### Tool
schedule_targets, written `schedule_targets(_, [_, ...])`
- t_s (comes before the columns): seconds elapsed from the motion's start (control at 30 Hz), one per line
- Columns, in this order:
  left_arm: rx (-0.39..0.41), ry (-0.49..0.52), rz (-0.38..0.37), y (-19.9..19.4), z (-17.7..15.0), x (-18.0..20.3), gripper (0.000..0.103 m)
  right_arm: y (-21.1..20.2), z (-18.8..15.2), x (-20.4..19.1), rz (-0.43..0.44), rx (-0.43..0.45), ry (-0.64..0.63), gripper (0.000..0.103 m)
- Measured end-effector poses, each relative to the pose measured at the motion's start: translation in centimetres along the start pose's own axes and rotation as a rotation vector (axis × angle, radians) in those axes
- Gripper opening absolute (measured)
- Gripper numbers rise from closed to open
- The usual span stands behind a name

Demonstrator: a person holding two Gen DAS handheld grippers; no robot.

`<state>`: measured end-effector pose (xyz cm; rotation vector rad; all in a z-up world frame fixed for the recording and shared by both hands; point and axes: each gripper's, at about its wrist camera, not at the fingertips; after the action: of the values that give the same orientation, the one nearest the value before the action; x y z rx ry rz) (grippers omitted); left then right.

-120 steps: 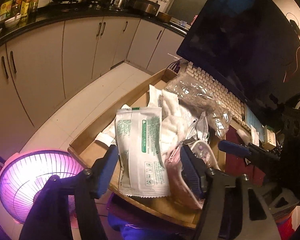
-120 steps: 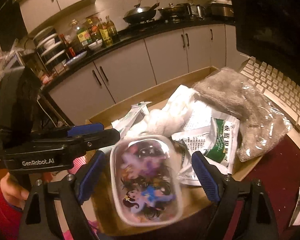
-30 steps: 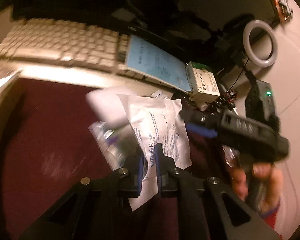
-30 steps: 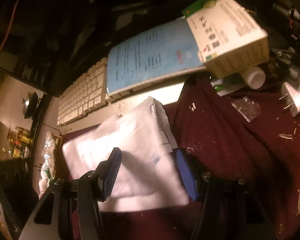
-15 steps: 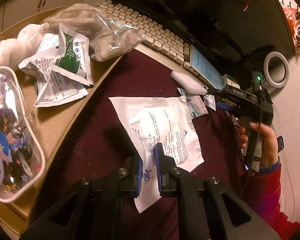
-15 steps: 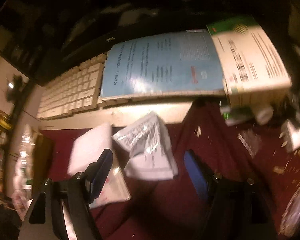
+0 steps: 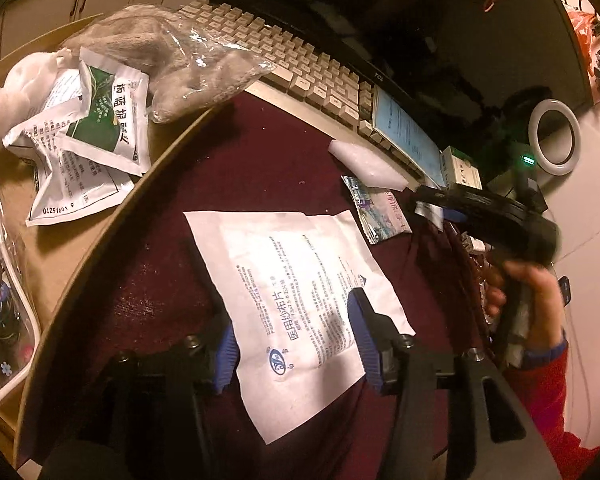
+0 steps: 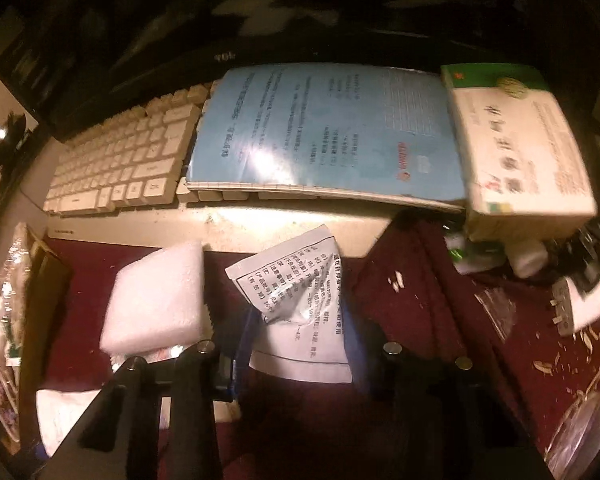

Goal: Organize soft objects
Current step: 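Grasp the white medical packet with the left gripper while the right gripper grasps the folded leaflet, then carry the medical packet and leaflet over the cardboard tray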

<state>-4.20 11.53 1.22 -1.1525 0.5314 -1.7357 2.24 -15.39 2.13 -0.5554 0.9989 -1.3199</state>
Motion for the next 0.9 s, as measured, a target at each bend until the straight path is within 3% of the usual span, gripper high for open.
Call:
schedule_targets(0.1, [0.005, -0.006, -0.013, 0.0, 0.1, -0.2, 0.050, -3.0, -2.1, -1.0, 0.072, 0.022, -0.064, 0.044])
schedule_targets(0.2, [0.008, -0.007, -0.011, -0.1, 0.0, -0.3, 0.050, -4.1, -3.9, -3.2, 0.072, 0.005, -0.174, 0.044])
schedule_targets(0.43, [-0.007, 0.018, 0.014, 0.2, 0.0, 0.5, 0.051, -2.1, -8.1, -7.7, 0.049, -0.095, -0.368, 0.044])
schedule_targets(0.67, [-0.018, 0.044, 0.039, 0.8, 0.4, 1.5, 0.052, -1.5, -9.8, -9.8, 0.062, -0.100, -0.449, 0.044])
schedule_targets(0.73, [-0.017, 0.046, 0.048, 1.0, 0.4, 1.6, 0.047, -1.5, -9.8, -9.5, 0.073, -0.102, -0.428, 0.044])
schedule_targets(0.8, [-0.016, 0.058, 0.079, 1.2, 0.4, 1.9, 0.030, -1.4, -9.8, -9.3, 0.079, -0.100, -0.417, 0.044])
schedule_targets(0.9, [-0.007, 0.069, 0.089, 1.1, 0.2, 2.1, 0.019, -1.2, -9.7, -9.9, 0.071, -0.096, -0.418, 0.044])
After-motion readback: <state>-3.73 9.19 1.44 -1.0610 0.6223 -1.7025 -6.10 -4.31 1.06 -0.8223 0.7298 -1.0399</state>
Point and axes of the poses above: each gripper's, at about its wrist camera, not at the fingertips, and y roughly the way its jaws point, x to its right, z to its top, and after that the axes turned 4 degrees about z, right-handed
